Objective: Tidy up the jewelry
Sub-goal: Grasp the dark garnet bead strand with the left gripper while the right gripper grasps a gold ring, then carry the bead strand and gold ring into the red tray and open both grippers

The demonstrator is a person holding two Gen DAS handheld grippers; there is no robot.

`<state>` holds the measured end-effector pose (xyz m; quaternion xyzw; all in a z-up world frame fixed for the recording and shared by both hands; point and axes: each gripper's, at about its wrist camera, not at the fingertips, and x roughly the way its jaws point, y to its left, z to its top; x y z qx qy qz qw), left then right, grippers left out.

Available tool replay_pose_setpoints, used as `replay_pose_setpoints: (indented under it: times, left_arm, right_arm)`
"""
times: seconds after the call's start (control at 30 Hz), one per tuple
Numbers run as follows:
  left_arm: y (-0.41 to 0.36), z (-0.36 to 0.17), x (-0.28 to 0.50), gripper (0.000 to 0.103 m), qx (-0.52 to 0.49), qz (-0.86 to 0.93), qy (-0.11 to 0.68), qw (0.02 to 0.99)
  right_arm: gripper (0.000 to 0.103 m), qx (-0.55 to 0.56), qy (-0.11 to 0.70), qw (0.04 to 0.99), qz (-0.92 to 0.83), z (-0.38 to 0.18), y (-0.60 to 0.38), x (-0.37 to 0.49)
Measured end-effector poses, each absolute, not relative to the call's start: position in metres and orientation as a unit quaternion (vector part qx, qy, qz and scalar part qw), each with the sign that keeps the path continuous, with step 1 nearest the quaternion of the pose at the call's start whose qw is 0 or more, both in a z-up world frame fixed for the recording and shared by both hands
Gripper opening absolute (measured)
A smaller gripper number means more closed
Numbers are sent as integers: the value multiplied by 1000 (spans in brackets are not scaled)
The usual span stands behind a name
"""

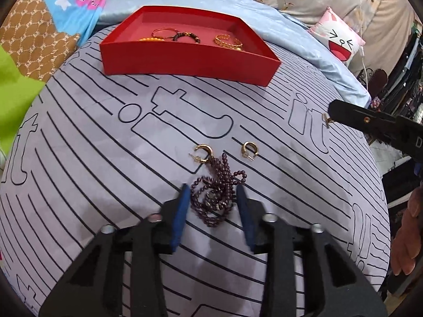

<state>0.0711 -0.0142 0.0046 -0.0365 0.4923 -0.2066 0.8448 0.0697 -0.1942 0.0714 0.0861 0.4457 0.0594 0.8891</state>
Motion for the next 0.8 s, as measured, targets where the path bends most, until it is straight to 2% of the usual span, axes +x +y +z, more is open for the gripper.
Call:
replay_pose_setpoints:
  times: [0.03, 0.23, 0.47, 0.8]
  left_arm:
    - [-15, 4, 72, 19, -38, -210, 494, 843]
    - [-15, 4, 72, 8, -43, -215, 496, 841]
    - [-8, 26, 75, 8, -48, -216, 481, 848]
    - [-9, 98, 121, 8, -36, -230, 416, 879]
  right_arm:
    - [19, 86, 446, 889, 60, 71, -194, 69]
    - [19, 86, 450, 887, 64, 68, -190, 70]
    - [19, 86, 448, 888, 68, 69, -187, 75]
    - [19, 67, 417, 902, 87, 97, -178, 120]
